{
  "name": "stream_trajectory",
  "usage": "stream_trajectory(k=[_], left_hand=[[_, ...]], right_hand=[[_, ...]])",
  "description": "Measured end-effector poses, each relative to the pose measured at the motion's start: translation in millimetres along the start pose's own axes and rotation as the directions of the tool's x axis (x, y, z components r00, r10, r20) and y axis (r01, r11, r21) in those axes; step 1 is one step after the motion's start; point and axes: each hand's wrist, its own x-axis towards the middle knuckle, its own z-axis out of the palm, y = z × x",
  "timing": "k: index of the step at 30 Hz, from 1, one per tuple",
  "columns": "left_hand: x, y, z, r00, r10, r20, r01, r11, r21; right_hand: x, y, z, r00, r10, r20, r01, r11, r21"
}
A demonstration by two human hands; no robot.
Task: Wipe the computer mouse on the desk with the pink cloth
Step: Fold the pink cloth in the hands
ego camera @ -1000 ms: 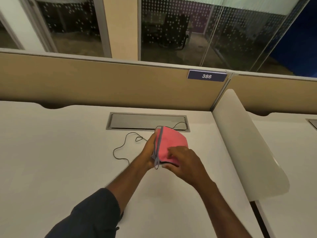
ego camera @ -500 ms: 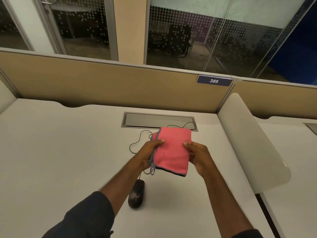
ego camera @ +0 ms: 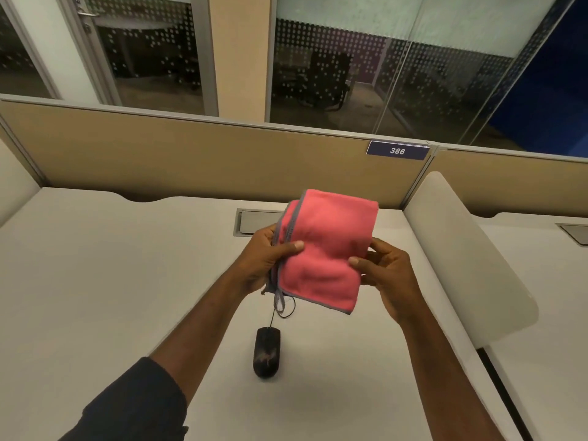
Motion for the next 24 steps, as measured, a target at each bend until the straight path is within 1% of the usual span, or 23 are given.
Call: stream_trajectory(k=[2,4,5,6,8,10,12,15,18,21,24], left_hand=[[-7.6,12.3,-0.9,0.997,0.026,0.066,-0.027,1.000,0.005],[-13.2,22.6,-1.2,0.991,0.059,0.117,-0.066,0.997,0.049],[-15.0,26.7,-1.8,0.982,0.082,0.168,-0.094,0.993,0.070],[-17.6,31.7,-1.5,0.963,0.103,0.248,-0.122,0.990,0.065],[-21.7,40.2,-1.0,0.915,0.137,0.380,-0.162,0.986,0.033],[-25.8,46.8,0.7,0.889,0.147,0.434,-0.184,0.982,0.045],[-28.1,46.9,0.7,0.894,0.143,0.425,-0.188,0.980,0.066],[-30.7,41.3,-3.3,0.924,0.112,0.365,-0.151,0.985,0.080],[-34.0,34.7,-5.5,0.942,0.085,0.324,-0.117,0.990,0.081],[-36.7,28.1,-9.6,0.936,0.069,0.346,-0.097,0.993,0.066],[-39.1,25.6,-16.8,0.920,0.062,0.388,-0.073,0.997,0.013]], right_hand=[[-4.3,-5.0,1.9,0.996,-0.079,-0.031,0.080,0.997,0.015],[-8.2,-9.2,3.0,0.988,-0.151,-0.038,0.152,0.988,0.021],[-10.2,-11.1,3.3,0.980,-0.197,-0.016,0.198,0.980,0.017],[-11.7,-12.8,3.8,0.971,-0.239,0.011,0.239,0.971,0.011],[-13.2,-14.1,4.4,0.965,-0.261,0.013,0.261,0.965,0.011],[-14.2,-16.5,6.4,0.969,-0.246,0.001,0.246,0.969,0.023],[-15.1,-17.9,8.5,0.971,-0.237,0.001,0.237,0.971,0.019],[-14.7,-14.2,6.9,0.977,-0.210,-0.030,0.210,0.978,-0.010],[-16.2,-14.7,3.3,0.987,-0.151,-0.055,0.150,0.989,-0.011],[-18.7,-13.2,-0.2,0.993,-0.121,-0.007,0.121,0.992,-0.022],[-20.8,-11.1,-1.5,0.993,-0.110,0.039,0.113,0.988,-0.104]])
